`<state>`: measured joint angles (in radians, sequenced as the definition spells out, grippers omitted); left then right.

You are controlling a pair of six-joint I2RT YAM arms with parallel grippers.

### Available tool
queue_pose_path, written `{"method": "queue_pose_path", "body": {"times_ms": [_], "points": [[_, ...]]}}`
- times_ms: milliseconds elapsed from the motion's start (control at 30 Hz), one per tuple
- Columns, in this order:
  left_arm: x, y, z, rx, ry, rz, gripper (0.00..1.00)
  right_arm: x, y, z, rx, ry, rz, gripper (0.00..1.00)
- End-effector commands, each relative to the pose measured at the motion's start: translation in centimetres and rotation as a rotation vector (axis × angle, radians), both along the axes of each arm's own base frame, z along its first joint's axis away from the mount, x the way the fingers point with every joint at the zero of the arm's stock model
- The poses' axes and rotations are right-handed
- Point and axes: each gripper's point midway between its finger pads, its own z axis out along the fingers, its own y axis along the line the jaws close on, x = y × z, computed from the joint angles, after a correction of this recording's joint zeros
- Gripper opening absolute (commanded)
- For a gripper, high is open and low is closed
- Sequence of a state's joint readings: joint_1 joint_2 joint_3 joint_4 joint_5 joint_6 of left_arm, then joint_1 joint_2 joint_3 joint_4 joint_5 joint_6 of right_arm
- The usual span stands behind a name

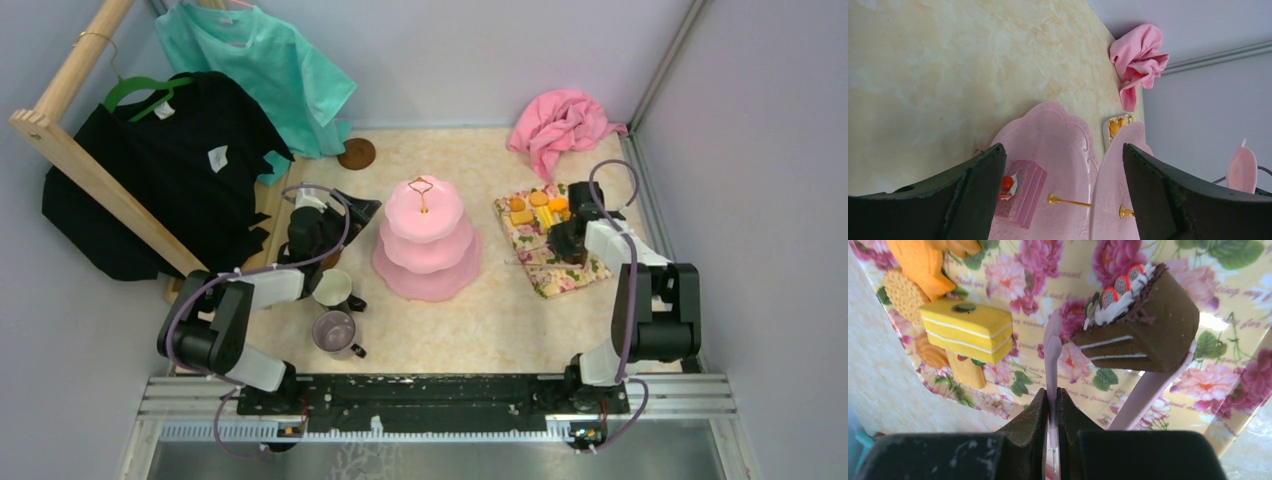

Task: Serve the afternoon tea
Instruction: Adjust the clamp on the tray.

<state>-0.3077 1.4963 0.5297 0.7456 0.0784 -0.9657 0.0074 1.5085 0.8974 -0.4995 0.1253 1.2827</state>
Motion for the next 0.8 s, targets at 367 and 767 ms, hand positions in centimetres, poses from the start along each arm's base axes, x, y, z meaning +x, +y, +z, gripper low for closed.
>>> {"method": "queue_pose_path", "body": {"times_ms": [367, 767], "points": [[0.5, -0.4, 1.9, 0.014, -0.051, -0.023, 0.91, 3.1, -2.8, -1.0, 0.010, -0.029, 0.145, 0.00], [-0.1, -0.8, 2.9, 0.002, -0.065, -0.039, 0.91, 2.3, -1.6, -2.0, -0.013, -0.010, 0.403, 0.00]]}}
